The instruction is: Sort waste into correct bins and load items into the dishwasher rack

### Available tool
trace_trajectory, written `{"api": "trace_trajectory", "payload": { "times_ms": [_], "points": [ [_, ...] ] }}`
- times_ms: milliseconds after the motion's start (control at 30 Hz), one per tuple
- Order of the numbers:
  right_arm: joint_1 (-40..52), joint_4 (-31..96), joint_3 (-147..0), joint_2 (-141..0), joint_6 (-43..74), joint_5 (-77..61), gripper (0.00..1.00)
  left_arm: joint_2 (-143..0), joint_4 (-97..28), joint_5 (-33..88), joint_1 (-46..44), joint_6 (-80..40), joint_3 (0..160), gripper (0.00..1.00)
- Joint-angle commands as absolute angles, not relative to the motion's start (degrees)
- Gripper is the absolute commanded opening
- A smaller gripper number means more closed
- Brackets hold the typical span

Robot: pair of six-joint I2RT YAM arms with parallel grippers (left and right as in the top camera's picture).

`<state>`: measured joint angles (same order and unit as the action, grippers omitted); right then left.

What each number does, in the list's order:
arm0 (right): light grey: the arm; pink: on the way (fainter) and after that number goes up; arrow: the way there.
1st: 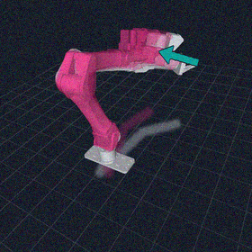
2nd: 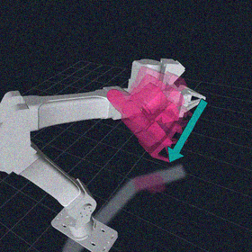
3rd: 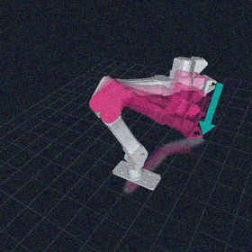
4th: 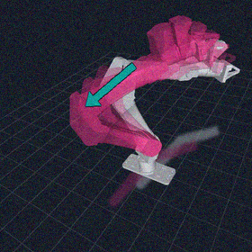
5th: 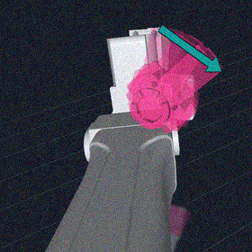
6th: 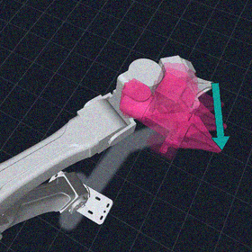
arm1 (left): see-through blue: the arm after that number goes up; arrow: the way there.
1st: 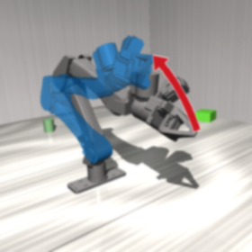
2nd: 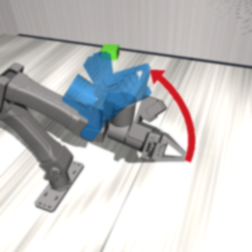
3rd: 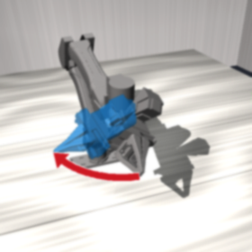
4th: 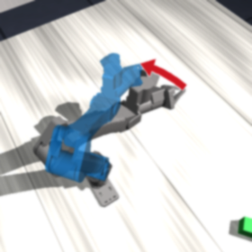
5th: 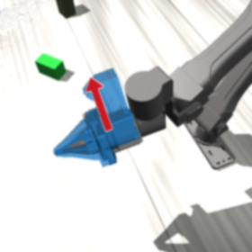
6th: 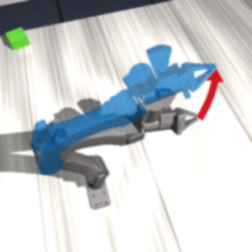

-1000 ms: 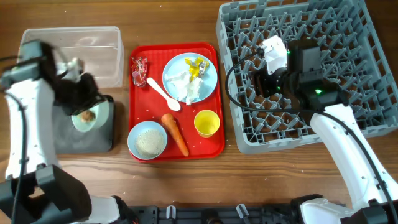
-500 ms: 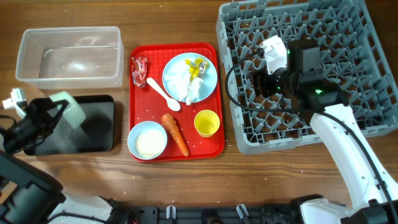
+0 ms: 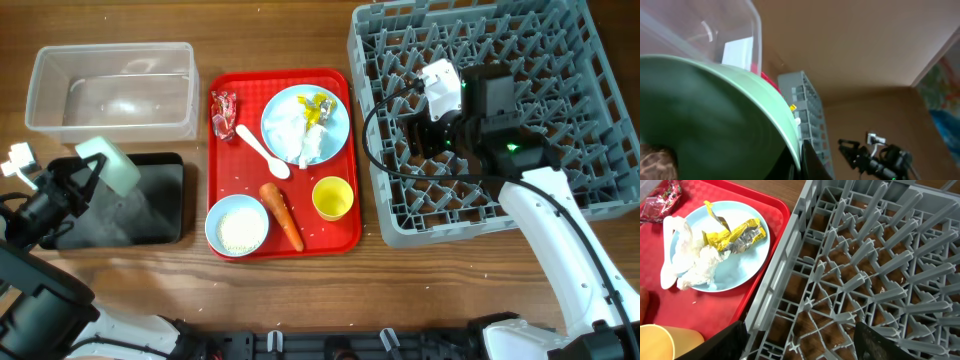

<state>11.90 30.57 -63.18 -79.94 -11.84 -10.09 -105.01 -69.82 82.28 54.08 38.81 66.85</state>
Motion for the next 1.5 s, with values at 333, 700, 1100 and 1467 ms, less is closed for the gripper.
{"api": "trace_trajectory", "payload": {
  "times_ms": [333,700,1100,1467],
  "points": [
    [11.92,30.48,-64.16,-80.49,-11.97,-10.33,0.71,-100.95,-66.39,71.77,44.53,25.52,74.81,0.04],
    [11.92,30.72,-64.16,-80.49,-11.86,-10.33,0.75,-103.28,-50.85,-0.99,-16.67,-0.71,85.71,0.04],
    [11.92,30.76,-64.16,-80.49,-11.94,-10.33,0.75,-108.47,-60.73,-1.98,-18.76,-8.38,85.08,0.71],
    [11.92,30.70,-64.16,-80.82,-12.01,-10.35,0.76,-101.34,-79.83,2.96,-28.42,-20.34,78.98,0.75]
  ]
}}
